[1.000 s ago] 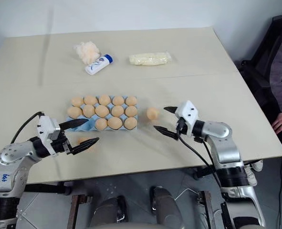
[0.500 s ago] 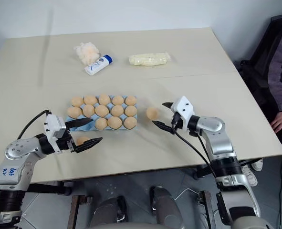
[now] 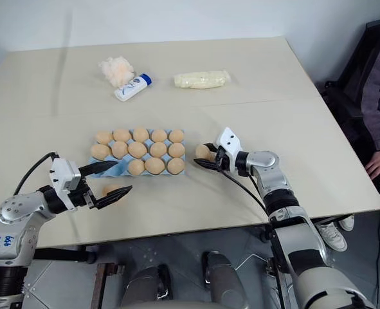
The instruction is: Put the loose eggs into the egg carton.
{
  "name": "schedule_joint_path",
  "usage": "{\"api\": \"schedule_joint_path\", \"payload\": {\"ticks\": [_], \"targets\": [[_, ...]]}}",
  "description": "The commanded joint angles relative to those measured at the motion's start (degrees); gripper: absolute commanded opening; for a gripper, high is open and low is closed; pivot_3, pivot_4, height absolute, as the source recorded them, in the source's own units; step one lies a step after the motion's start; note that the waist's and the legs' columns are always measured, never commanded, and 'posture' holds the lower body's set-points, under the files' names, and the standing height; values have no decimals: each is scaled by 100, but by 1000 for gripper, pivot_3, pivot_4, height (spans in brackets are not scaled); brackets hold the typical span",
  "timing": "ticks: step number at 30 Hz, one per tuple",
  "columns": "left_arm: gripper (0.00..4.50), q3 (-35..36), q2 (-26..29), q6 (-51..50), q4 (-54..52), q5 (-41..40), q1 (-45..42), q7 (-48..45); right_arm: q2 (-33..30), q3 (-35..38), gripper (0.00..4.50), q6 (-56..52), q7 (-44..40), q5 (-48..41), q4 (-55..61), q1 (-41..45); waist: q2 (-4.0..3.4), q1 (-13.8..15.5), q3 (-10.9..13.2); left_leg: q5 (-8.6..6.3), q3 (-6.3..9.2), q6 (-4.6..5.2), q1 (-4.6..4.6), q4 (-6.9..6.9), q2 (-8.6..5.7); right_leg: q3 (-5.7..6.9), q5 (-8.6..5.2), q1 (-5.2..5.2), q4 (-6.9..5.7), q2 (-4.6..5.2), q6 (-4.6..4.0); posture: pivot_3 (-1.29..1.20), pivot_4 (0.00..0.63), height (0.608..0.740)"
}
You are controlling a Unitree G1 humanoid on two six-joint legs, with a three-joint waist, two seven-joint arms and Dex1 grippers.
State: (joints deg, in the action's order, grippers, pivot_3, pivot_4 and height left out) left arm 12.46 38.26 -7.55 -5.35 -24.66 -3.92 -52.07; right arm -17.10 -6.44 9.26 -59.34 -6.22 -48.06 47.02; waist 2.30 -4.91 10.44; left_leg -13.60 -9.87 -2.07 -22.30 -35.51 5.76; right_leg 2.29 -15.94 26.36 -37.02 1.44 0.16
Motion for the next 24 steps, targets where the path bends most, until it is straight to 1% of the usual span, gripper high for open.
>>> {"api": "schedule_joint_path", "payload": {"ticks": [1, 4, 7, 10, 12, 16, 18, 21, 24], "targets": [[4500, 278, -31, 55, -221, -102, 89, 146, -46, 51, 2071, 229, -67, 24, 127, 114, 0, 2, 0, 0, 0, 0, 0, 0, 0, -1, 0, 0, 0, 1, 0, 0, 150, 740], [4500, 594, -23, 7, -185, -206, 234, 290, -153, 65, 2071, 50, -103, 10, 522, 134, -1, -11, 0, 0, 0, 0, 0, 0, 3, -3, 0, 1, -1, 2, 0, 0, 150, 740], [4500, 1006, 47, -57, -177, -313, 523, 366, -229, 55, 2071, -396, -373, -170, 1092, 192, -2, -43, 1, -1, -2, -1, 1, 1, 8, -7, 0, 6, -5, 0, 0, 0, 150, 740], [4500, 1425, 45, -141, -332, -401, 923, 482, -209, -176, 2071, -809, -664, -173, 1688, 270, -2, -89, 1, -2, -1, -3, 3, 3, 14, -6, -1, 8, -8, -1, -2, 0, 150, 740], [4500, 1560, 38, -157, -381, -405, 1093, 514, -125, -287, 2071, -1060, -691, -150, 1946, 321, -2, -109, 1, -4, -1, -7, 3, 3, 14, -4, -2, 7, -7, -1, -3, 0, 150, 740], [4500, 1786, -32, -86, -323, -348, 1362, 645, 521, -695, 2071, -1599, -464, -50, 2316, 654, 0, -164, 0, -9, 0, -15, 4, 3, 15, -5, -2, 8, -7, 3, -5, 0, 150, 740], [4500, 1834, -92, -75, -357, -359, 1428, 728, 920, -855, 2071, -1755, -232, 52, 2213, 923, 0, -157, 0, -10, 1, -17, 4, 3, 16, -2, -2, 8, -9, 3, -8, 0, 150, 740], [4500, 1856, -191, -80, -518, -365, 1554, 819, 1578, -993, 2071, -1864, 129, 164, 1753, 1442, 0, -171, 0, -10, 0, -17, -1, 4, 16, -2, -2, 13, -9, 7, -8, 0, 150, 740], [4500, 1903, -245, -83, -622, -362, 1648, 881, 2052, -1100, 2071, -1702, 351, 358, 1049, 1859, 15, -161, -9, -13, 1, -22, -4, 8, 18, 4, -4, 16, -7, 7, -12, 0, 150, 740]]}}
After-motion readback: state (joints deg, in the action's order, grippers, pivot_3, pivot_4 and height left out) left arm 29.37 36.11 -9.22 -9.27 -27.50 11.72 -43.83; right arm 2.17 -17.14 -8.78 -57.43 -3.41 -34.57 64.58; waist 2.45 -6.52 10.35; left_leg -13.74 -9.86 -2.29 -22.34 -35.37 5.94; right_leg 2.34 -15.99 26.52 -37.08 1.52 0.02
